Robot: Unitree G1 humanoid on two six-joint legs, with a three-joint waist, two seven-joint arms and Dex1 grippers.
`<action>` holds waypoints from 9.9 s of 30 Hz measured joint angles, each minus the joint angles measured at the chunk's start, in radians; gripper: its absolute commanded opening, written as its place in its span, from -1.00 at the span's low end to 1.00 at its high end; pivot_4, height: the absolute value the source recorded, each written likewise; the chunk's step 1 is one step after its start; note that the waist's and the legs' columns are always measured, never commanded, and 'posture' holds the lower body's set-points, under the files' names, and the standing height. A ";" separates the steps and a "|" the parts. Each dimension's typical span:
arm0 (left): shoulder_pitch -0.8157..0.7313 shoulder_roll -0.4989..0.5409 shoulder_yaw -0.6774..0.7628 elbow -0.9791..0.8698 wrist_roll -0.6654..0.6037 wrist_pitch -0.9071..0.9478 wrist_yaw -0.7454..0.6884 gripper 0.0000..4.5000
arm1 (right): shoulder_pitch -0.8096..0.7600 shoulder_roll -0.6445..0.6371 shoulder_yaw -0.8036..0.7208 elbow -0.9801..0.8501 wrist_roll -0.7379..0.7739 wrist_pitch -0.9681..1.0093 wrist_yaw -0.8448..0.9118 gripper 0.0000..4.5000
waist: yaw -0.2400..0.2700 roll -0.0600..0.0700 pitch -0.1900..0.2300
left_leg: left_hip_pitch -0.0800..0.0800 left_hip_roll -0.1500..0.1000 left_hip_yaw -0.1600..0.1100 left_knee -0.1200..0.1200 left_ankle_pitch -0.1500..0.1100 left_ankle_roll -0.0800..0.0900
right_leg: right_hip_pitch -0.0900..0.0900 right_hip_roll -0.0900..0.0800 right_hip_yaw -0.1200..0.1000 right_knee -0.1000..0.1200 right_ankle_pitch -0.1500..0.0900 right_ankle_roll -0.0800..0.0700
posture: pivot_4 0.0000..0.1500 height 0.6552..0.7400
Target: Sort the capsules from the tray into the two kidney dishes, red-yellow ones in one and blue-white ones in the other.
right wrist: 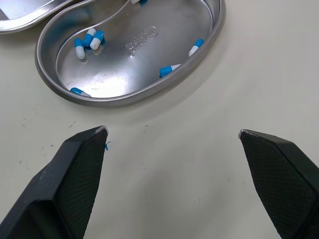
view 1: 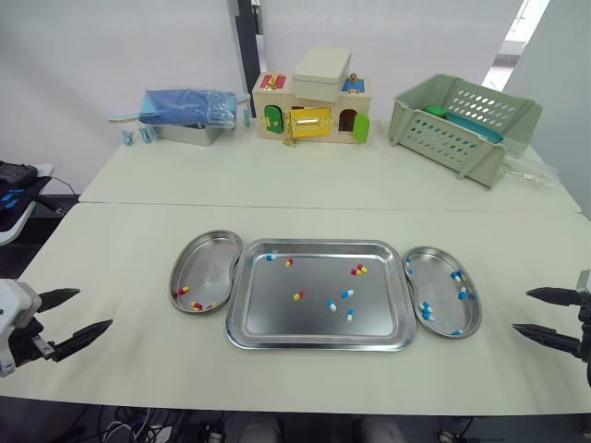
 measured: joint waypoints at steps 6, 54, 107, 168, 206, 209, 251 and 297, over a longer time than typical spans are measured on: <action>0.008 -0.009 0.000 0.013 0.002 -0.018 -0.029 1.00 | -0.011 0.000 0.007 0.019 -0.002 -0.011 0.003 0.98 | -0.002 0.000 0.000 | 0.000 0.000 0.000 0.000 0.000 0.000 | 0.000 0.000 0.000 0.000 0.000 0.000 | 1.00 1.00; 0.484 -0.714 -0.315 -0.671 -0.018 -0.323 0.309 1.00 | -0.759 0.149 0.466 -0.430 0.237 0.537 -0.163 0.98 | -0.006 -0.002 0.000 | -0.003 0.000 0.000 0.001 0.000 0.000 | 0.000 0.000 0.000 -0.004 0.000 0.000 | 1.00 1.00; 0.561 -0.693 -0.340 -0.759 -0.020 -0.319 0.456 1.00 | -1.196 1.110 0.980 0.586 -0.460 0.181 -0.529 0.10 | -0.042 0.000 0.000 | -0.012 -0.001 -0.004 0.002 0.001 -0.002 | -0.017 0.001 0.000 0.005 0.001 -0.001 | 1.00 1.00; 0.352 -0.377 -0.377 -0.719 -0.091 -0.268 0.084 1.00 | -0.227 0.105 0.233 -0.373 -0.041 0.288 -0.165 -0.70 | -0.008 0.001 -0.001 | -0.009 0.000 -0.002 0.003 0.001 -0.002 | -0.007 0.000 -0.001 0.002 0.001 0.000 | 1.00 1.00; 0.106 -0.050 0.008 -0.227 -0.034 0.155 0.213 1.00 | -0.094 0.063 0.041 0.031 -0.011 -0.027 -0.047 0.99 | -0.012 0.002 0.000 | 0.001 0.000 0.000 0.000 0.001 -0.002 | 0.000 0.000 0.000 0.001 0.000 -0.001 | 1.00 1.00; 0.086 -0.044 0.008 -0.184 -0.016 0.152 0.191 1.00 | -0.093 0.063 0.041 0.032 -0.011 -0.032 -0.048 0.99 | -0.014 0.002 0.000 | 0.001 0.000 0.000 0.000 0.001 -0.002 | 0.000 0.000 0.000 0.001 0.000 -0.001 | 1.00 1.00; -0.501 -0.313 -0.659 -0.779 -0.023 0.823 0.459 1.00 | 0.566 0.453 0.071 -0.849 0.077 -0.010 -0.290 0.99 | 0.003 0.000 0.001 | 0.000 0.000 -0.003 0.002 0.001 -0.002 | 0.001 0.001 -0.001 0.002 0.000 0.000 | 1.00 1.00; -0.677 -0.629 -0.827 -0.597 0.227 1.083 0.872 0.49 | 0.586 0.477 0.181 -0.835 0.032 -0.068 -0.427 1.00 | 0.012 -0.001 -0.001 | 0.000 -0.001 -0.003 0.002 0.001 -0.002 | 0.002 0.000 -0.001 0.001 0.000 0.000 | 1.00 1.00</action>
